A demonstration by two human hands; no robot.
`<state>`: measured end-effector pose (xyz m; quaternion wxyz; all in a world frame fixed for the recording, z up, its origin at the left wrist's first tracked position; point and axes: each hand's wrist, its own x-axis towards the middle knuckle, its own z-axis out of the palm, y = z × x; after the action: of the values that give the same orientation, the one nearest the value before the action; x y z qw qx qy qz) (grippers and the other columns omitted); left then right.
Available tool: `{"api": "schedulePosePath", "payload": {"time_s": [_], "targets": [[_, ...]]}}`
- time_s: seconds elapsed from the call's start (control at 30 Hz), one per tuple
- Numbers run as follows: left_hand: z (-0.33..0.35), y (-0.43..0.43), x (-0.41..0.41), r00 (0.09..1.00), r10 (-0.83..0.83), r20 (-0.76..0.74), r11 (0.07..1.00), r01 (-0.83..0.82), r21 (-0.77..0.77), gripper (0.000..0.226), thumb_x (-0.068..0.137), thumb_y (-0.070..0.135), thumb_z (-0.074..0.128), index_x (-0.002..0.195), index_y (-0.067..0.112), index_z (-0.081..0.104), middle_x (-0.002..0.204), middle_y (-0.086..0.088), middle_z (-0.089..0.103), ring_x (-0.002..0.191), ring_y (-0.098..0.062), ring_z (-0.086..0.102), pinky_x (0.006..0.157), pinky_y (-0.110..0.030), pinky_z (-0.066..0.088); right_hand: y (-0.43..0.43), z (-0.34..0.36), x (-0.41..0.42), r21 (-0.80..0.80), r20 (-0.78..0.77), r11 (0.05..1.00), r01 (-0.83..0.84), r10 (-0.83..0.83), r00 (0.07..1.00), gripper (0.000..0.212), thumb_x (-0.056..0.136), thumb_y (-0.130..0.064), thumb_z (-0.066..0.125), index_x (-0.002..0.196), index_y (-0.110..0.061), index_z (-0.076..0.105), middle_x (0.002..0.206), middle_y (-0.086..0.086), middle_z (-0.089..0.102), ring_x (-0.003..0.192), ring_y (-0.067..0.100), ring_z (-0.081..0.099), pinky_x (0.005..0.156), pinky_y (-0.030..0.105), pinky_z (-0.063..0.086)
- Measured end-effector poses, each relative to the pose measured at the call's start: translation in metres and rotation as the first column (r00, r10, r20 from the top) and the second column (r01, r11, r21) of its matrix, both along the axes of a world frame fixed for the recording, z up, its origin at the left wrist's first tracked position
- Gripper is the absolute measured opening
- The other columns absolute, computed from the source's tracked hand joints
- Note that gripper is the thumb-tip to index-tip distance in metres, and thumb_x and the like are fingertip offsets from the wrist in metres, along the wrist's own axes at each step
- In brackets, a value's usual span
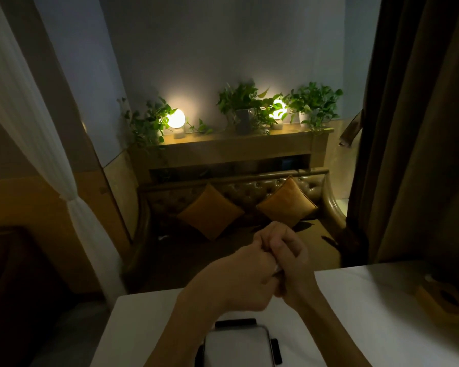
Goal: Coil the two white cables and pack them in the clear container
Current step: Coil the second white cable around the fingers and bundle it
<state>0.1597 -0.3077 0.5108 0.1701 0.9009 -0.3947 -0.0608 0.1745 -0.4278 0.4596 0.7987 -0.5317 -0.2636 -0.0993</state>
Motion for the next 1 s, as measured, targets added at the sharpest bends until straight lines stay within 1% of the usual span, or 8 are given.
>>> {"api": "schedulePosePath", "payload": {"time_s": [0.17,0.33,0.43,0.5,0.63,0.7,0.83,1.0], "targets": [[0.007,0.006,-0.003,0.999,0.026,-0.019,0.999,-0.027,-0.048,0.021,0.099,0.018,0.044,0.113,0.014,0.059,0.107,-0.003,0.065,0.093,-0.011,0.061,0.088,-0.029,0.052,-0.003,0.008,0.003,-0.086,-0.123,0.980,-0.181,0.169,0.978,0.027,0.080,-0.044,0.067,0.081,-0.018,0.060,0.087,0.004,0.058,0.072,0.030,0.051,0.056,0.043,0.040],[0.008,0.011,-0.005,0.996,-0.023,0.091,0.998,0.018,0.059,0.029,0.100,0.021,0.041,0.124,0.013,0.056,0.110,-0.002,0.060,0.098,-0.008,0.053,0.092,-0.022,0.041,-0.008,0.013,0.001,-0.180,-0.194,0.891,-0.417,0.384,0.903,0.038,0.081,-0.055,0.063,0.098,-0.023,0.053,0.110,0.008,0.058,0.074,0.037,0.048,0.038,0.023,0.041],[0.001,0.015,-0.002,0.980,-0.105,0.168,0.993,0.094,0.071,0.028,0.097,0.015,0.046,0.121,0.007,0.058,0.115,-0.010,0.063,0.104,-0.018,0.058,0.101,-0.029,0.044,-0.011,0.018,-0.002,-0.215,-0.138,0.887,-0.409,0.387,0.912,0.033,0.082,-0.052,0.063,0.095,-0.025,0.051,0.116,0.012,0.059,0.082,0.037,0.052,0.041,0.023,0.043],[0.000,0.016,-0.001,0.971,-0.132,0.198,0.990,0.118,0.082,0.031,0.098,0.013,0.046,0.125,0.004,0.055,0.120,-0.014,0.063,0.106,-0.020,0.057,0.104,-0.020,0.036,-0.015,0.021,0.000,-0.293,-0.083,0.890,-0.349,0.340,0.937,0.033,0.083,-0.050,0.062,0.095,-0.023,0.049,0.114,0.013,0.059,0.078,0.036,0.053,0.044,0.024,0.043],[0.005,0.013,0.003,0.984,-0.037,0.173,0.999,0.033,0.021,0.037,0.100,0.014,0.041,0.137,0.015,0.044,0.132,-0.004,0.052,0.107,-0.009,0.050,0.086,-0.008,0.027,-0.025,0.025,0.005,-0.342,-0.055,0.927,-0.152,0.142,0.988,0.030,0.076,-0.038,0.068,0.087,-0.019,0.048,0.102,0.012,0.056,0.091,0.040,0.057,0.069,0.039,0.053],[0.005,0.013,0.009,0.997,0.031,0.072,0.997,-0.026,-0.068,0.034,0.098,0.014,0.045,0.132,0.019,0.047,0.128,0.001,0.054,0.106,-0.009,0.055,0.087,-0.013,0.038,-0.028,0.025,0.006,-0.302,-0.115,0.944,-0.132,0.101,0.988,0.023,0.073,-0.038,0.067,0.085,-0.025,0.052,0.099,0.005,0.058,0.092,0.030,0.061,0.071,0.046,0.051],[0.003,0.014,0.013,0.965,0.011,-0.262,0.901,-0.123,-0.417,0.018,0.095,0.016,0.054,0.110,0.021,0.060,0.094,0.010,0.066,0.082,-0.004,0.064,0.074,-0.018,0.051,-0.022,0.027,-0.002,-0.407,-0.057,0.913,0.003,-0.029,0.998,0.018,0.091,-0.039,0.051,0.097,-0.023,0.054,0.082,-0.005,0.060,0.069,0.014,0.062,0.051,0.021,0.051],[-0.010,0.014,0.019,0.913,0.050,-0.406,0.690,-0.325,-0.647,0.021,0.093,0.016,0.056,0.113,0.016,0.062,0.102,-0.003,0.067,0.094,-0.018,0.068,0.083,-0.032,0.057,-0.013,0.021,-0.005,-0.347,-0.080,0.929,0.132,-0.170,0.982,0.020,0.094,-0.023,0.043,0.096,-0.023,0.062,0.086,-0.009,0.070,0.080,0.006,0.068,0.060,0.017,0.054]]}}
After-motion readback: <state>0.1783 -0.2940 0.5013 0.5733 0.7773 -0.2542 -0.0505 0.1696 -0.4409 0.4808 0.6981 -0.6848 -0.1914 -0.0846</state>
